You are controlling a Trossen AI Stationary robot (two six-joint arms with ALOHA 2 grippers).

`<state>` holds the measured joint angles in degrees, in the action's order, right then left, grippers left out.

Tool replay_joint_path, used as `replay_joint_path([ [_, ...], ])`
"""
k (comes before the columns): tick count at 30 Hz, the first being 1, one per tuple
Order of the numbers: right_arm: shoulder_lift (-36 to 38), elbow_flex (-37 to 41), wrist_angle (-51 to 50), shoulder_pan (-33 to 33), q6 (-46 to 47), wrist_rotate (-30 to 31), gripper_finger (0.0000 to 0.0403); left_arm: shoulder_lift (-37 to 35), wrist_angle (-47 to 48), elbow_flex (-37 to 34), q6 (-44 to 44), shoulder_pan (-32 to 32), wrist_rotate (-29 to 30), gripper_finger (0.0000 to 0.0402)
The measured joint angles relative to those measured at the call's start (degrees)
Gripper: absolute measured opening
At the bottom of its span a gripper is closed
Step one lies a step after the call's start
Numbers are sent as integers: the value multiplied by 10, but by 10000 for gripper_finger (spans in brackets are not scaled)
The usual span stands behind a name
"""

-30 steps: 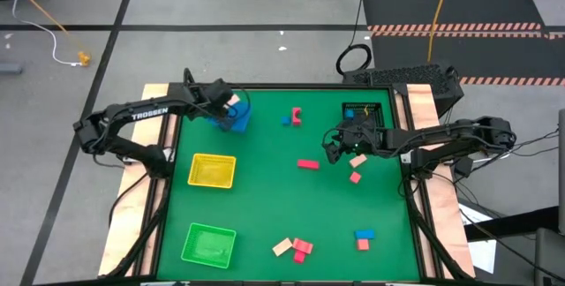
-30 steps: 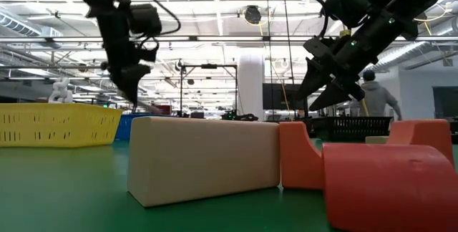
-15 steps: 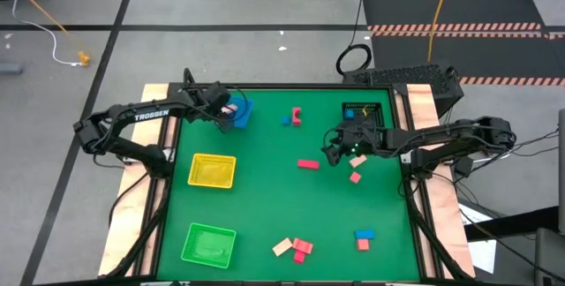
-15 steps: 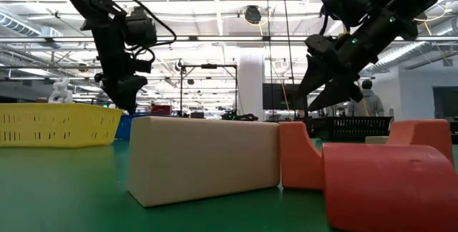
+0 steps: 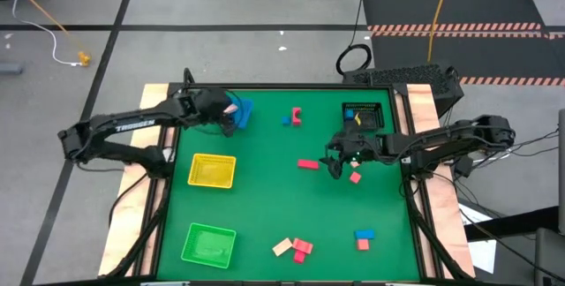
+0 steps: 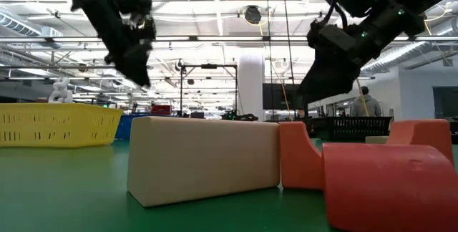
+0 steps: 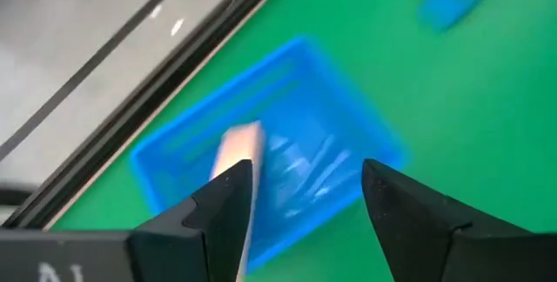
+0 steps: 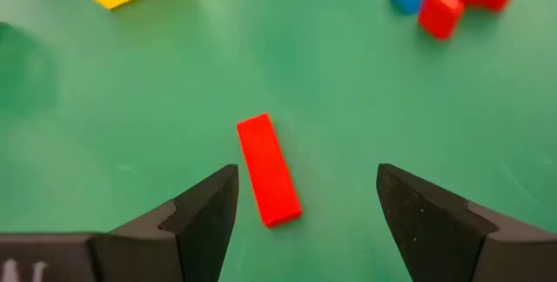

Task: Sort & place blocks by color
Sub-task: Put the middle red block into the yellow bin

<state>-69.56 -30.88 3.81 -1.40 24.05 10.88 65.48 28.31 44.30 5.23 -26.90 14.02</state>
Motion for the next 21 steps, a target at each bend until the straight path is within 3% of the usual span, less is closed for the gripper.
replay_joint_path([
  [6,-19,32,116,42,-35,54,267,-37,-57,0,43,86,-66,218],
  [14,-100,39,179,82,-63,56,267,-30,-122,0,58,219,-67,220],
  [21,-183,39,237,94,-140,57,267,-30,-153,0,62,285,-48,219],
])
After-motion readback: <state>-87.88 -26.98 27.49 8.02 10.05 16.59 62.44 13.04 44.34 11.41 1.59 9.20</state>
